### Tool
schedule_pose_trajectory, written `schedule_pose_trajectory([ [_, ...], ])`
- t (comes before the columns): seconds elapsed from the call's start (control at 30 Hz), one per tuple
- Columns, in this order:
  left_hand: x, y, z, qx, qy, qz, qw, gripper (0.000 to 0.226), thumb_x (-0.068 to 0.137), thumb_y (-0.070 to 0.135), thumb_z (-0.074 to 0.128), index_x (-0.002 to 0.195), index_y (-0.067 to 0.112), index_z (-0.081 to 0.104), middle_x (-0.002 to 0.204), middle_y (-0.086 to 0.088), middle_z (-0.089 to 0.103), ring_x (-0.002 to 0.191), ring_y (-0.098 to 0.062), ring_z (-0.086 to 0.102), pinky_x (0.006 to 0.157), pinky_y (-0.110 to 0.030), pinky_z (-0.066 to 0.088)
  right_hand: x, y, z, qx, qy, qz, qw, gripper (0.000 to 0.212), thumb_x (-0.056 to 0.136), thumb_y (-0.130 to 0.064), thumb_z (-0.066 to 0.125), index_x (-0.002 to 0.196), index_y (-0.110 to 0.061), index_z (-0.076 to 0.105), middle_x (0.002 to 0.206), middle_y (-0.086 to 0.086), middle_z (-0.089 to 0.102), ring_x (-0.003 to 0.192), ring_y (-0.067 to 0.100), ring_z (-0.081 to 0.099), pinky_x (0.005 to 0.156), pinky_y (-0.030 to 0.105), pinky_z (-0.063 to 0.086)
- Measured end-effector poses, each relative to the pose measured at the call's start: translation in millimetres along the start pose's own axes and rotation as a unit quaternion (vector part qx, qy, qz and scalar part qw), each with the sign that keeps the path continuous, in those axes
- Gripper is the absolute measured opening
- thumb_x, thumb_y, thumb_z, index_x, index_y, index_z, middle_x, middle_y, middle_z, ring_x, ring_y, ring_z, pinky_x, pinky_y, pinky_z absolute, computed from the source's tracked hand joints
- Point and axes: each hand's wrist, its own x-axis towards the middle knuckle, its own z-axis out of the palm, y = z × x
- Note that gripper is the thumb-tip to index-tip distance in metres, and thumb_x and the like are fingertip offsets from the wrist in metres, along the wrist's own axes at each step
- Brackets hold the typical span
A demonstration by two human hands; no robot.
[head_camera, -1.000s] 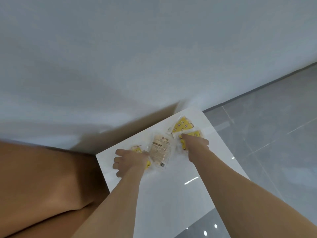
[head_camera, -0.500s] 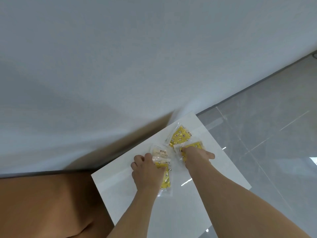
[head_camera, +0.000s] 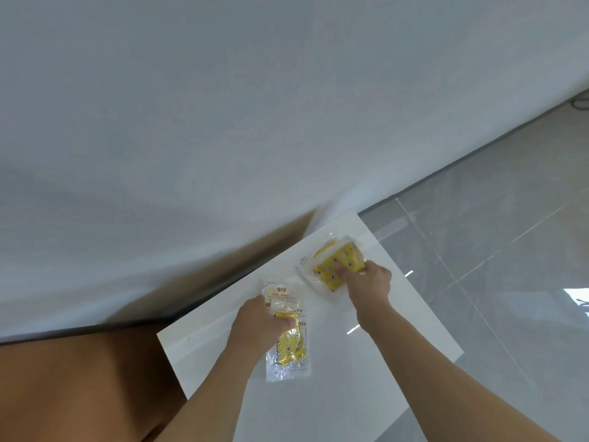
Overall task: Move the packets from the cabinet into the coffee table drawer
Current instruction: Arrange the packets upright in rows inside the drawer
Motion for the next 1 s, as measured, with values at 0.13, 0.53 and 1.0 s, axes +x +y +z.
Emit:
schedule_pose_trajectory([
  [0.13, 0.8, -0.2, 1.0, -0.005, 0.012, -0.008, 1.0, 0.03, 0.069, 0.038, 0.084, 0.08, 0.027, 0.059, 0.082, 0.01, 0.066, 0.071, -0.002, 0.061, 0.053, -0.017, 0.04, 12.2, -25.7, 24.2, -0.175, -0.046, -0.082, 0.98, 0.047, 0.081, -0.036, 0.071, 0.116, -0.009, 0.056, 0.137, 0.001, 0.029, 0.122, 0.027, 0.032, 0.091, 0.033, 0.039],
  [0.53, 1.6, -2.2, 1.1, -0.007, 0.002, 0.015, 1.0, 0.041, 0.072, 0.041, 0.082, 0.104, 0.023, 0.065, 0.096, 0.005, 0.069, 0.088, -0.011, 0.065, 0.067, -0.021, 0.047, -2.1, -13.2, 23.4, 0.031, -0.049, -0.068, 0.996, 0.056, 0.081, -0.012, 0.069, 0.121, -0.029, 0.034, 0.119, 0.001, 0.035, 0.092, 0.018, 0.052, 0.072, 0.036, 0.054],
  [1.0, -209.2, 140.9, -30.4, -0.277, -0.069, 0.163, 0.944, 0.028, 0.082, 0.014, 0.078, 0.102, 0.031, 0.07, 0.097, 0.003, 0.077, 0.088, -0.019, 0.075, 0.064, -0.034, 0.06, -182.0, -18.6, -265.7, 0.461, -0.28, 0.055, 0.841, 0.05, 0.076, 0.009, 0.062, 0.125, 0.005, 0.054, 0.115, 0.025, 0.067, 0.098, 0.039, 0.069, 0.069, 0.044, 0.058],
])
